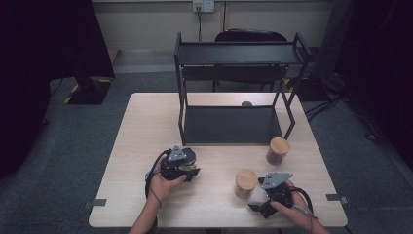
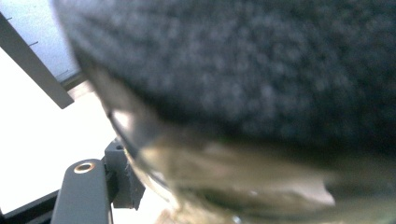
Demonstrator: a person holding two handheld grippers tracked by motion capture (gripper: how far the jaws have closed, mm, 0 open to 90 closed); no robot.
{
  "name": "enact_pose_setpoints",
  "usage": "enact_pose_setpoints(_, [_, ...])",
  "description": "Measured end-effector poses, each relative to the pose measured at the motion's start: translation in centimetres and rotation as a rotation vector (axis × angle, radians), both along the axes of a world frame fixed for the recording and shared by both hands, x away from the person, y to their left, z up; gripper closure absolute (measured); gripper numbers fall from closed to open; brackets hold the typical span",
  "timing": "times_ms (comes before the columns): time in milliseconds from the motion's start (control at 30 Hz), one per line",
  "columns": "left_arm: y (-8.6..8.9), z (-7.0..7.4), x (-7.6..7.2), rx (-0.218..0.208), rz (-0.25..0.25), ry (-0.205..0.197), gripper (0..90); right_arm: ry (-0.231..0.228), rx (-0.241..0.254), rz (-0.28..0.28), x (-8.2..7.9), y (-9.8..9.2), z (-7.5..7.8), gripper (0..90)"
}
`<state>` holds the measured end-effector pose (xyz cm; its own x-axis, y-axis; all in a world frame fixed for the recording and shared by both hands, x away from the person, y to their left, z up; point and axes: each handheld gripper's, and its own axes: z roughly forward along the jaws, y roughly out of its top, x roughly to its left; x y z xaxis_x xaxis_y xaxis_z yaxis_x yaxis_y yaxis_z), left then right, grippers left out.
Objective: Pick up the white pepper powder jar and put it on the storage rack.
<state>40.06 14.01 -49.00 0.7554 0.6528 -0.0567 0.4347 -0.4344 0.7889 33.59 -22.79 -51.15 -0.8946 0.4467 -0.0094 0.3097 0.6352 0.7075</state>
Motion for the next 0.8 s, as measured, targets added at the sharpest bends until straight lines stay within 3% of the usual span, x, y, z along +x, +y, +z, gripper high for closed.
enact_pose_setpoints(400, [-0.7, 0.5, 1.0, 0.005, -0.006, 0.016, 30.7, 0.000, 0.000, 0.000, 0.0, 0.0, 0.0, 0.0])
enact_pose_setpoints(800, [-1.6, 0.8, 1.8, -0.019, -0.016, 0.026, 30.8, 0.001, 0.000, -0.001, 0.0, 0.0, 0.0, 0.0])
